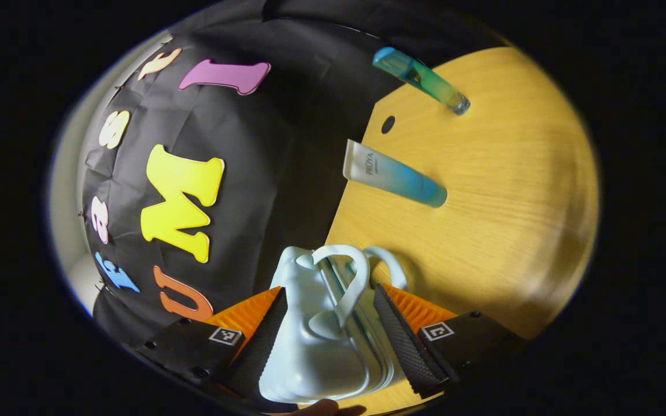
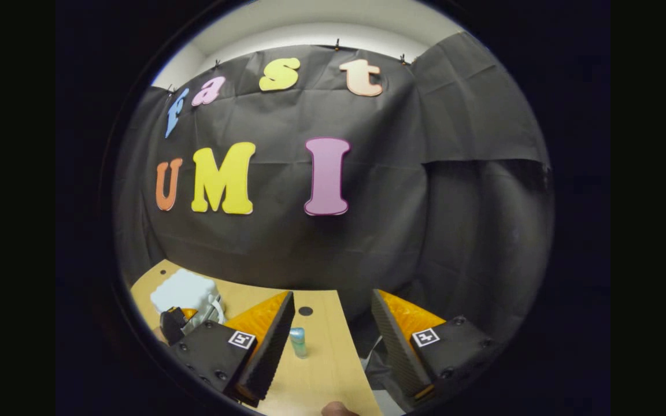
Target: First open the suitcase, pack the skin care products into it, and then close the suitcase.
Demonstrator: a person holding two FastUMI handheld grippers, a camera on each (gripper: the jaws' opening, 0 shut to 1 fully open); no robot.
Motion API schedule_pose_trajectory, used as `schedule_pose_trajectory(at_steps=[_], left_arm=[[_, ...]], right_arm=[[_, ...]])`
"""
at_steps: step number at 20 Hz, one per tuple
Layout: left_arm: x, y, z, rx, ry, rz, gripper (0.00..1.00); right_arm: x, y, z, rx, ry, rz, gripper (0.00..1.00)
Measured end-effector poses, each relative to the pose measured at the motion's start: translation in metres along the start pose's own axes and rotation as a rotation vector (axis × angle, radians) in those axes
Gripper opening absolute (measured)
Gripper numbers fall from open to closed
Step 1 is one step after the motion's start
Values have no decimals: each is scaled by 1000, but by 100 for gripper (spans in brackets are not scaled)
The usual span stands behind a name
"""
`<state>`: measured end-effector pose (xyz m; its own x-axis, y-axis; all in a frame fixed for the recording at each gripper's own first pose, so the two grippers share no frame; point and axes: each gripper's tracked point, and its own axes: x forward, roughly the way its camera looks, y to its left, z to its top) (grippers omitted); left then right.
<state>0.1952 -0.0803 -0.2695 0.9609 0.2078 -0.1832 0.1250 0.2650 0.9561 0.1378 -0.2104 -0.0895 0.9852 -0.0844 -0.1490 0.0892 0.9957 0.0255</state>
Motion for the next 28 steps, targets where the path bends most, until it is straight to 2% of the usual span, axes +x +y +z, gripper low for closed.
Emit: schedule_pose_trajectory(at_steps=[2,3,6,8,10,14,20,23,25,28], left_arm=[[11,-6,-11,77,52,-12,91],[16,-11,-11,107,62,-42,87],[22,-15,-6,200,68,-58,67],[25,-15,-8,224,69,-73,43],[27,-11,-6,240,60,-77,28],[27,-4,-8,238,48,-78,12],[14,45,-4,81,-28,-63,3],[2,85,-11,5,-55,-23,3],[-7,115,-21,-46,-77,8,3],[-11,165,-58,-160,-79,58,3]], right_arm=[[7,-8,-9,25,22,3,80],[10,-12,-14,33,31,0,80],[11,-19,-24,35,53,-18,80],[9,-20,-30,22,67,-30,80],[4,-16,-31,13,74,-42,79],[-11,1,-27,-5,71,-74,80],[-38,37,-7,-13,37,-109,80],[-48,57,4,-21,9,-124,80],[-55,72,11,-19,-11,-130,79],[-63,95,16,-27,-18,-139,80]])
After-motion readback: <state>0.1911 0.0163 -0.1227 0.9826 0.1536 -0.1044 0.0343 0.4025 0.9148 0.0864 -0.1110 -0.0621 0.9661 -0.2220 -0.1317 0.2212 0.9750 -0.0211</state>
